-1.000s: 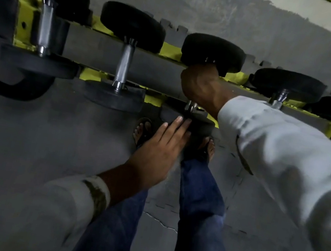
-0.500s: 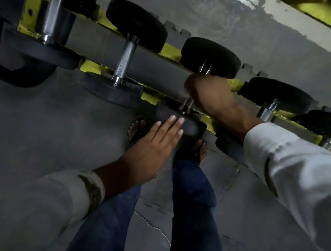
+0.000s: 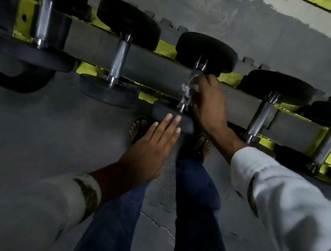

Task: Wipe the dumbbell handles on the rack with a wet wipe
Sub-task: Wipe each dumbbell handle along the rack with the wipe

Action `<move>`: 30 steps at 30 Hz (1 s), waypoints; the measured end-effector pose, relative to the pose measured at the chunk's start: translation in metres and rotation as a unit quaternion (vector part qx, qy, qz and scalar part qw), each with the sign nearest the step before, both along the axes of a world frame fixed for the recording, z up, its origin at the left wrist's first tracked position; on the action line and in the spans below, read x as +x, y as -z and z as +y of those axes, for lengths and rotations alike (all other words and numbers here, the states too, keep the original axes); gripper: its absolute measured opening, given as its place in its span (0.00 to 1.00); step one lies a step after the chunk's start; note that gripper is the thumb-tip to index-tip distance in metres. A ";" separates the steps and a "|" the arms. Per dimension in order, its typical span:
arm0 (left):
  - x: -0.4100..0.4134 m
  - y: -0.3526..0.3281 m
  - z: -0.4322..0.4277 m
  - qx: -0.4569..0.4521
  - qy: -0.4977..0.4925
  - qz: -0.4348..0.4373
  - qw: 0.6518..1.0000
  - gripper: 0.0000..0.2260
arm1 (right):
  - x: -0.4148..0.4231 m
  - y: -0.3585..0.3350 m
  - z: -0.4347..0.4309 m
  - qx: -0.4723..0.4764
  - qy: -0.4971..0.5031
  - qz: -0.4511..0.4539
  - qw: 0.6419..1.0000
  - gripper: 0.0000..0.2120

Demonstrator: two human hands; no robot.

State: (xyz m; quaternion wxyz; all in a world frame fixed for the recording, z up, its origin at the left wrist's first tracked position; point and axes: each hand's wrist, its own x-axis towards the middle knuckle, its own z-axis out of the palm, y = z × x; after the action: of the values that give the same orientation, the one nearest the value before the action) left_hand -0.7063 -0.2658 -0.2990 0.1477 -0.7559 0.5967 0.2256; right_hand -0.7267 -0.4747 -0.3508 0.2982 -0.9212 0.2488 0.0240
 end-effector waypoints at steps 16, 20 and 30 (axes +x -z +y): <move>0.012 0.011 0.007 -0.031 0.026 0.033 0.999 0.48 | 0.069 0.039 -0.014 0.625 0.588 -0.168 0.484 0.10; 0.015 0.012 0.009 -0.025 0.035 0.032 0.999 0.49 | 0.061 0.047 0.011 0.294 0.599 -0.168 0.726 0.04; 0.016 0.014 0.008 -0.030 0.030 0.044 0.998 0.46 | 0.052 0.024 0.022 -0.042 0.321 -0.093 0.942 0.09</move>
State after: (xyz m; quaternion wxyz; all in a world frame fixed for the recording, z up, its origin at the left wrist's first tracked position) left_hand -0.6905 -0.2577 -0.3125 0.1050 -0.7308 0.6317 0.2363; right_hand -0.6750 -0.4531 -0.3748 0.2725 -0.8024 0.5032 -0.1696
